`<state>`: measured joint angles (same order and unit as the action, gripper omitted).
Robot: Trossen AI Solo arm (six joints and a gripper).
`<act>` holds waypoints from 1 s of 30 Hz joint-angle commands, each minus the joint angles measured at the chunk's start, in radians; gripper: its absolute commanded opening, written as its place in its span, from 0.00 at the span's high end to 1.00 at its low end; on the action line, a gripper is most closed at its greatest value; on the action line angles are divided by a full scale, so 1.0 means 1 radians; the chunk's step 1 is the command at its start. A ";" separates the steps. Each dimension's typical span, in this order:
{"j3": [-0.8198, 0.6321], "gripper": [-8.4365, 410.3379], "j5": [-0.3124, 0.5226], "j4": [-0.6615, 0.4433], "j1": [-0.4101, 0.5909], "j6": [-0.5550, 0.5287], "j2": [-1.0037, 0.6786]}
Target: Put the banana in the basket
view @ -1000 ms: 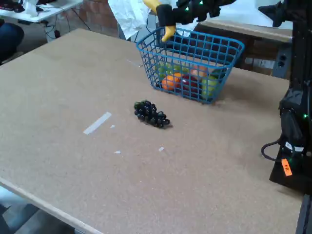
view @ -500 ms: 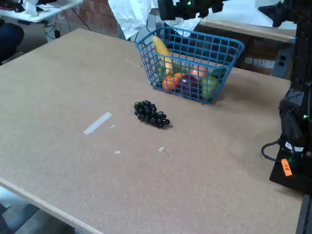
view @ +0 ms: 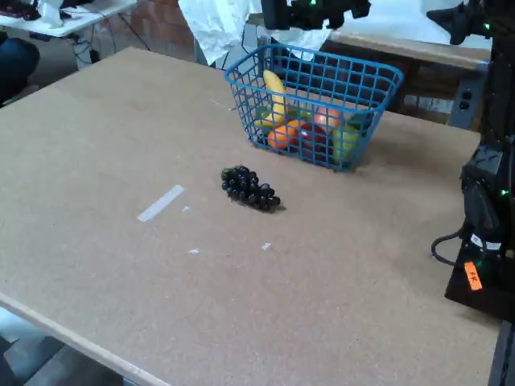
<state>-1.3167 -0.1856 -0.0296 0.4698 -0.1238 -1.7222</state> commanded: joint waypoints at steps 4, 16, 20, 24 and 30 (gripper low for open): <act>0.000 0.45 -0.008 0.005 -0.002 0.019 0.047; 0.000 0.45 -0.007 -0.008 -0.002 0.022 0.101; 0.000 0.45 -0.008 -0.010 -0.002 0.022 0.107; 0.000 0.45 -0.007 -0.012 -0.002 0.022 0.107; 0.000 0.45 -0.007 -0.011 -0.002 0.022 0.107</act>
<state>-1.3167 -0.1875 -0.0437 0.4679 -0.1036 -1.6161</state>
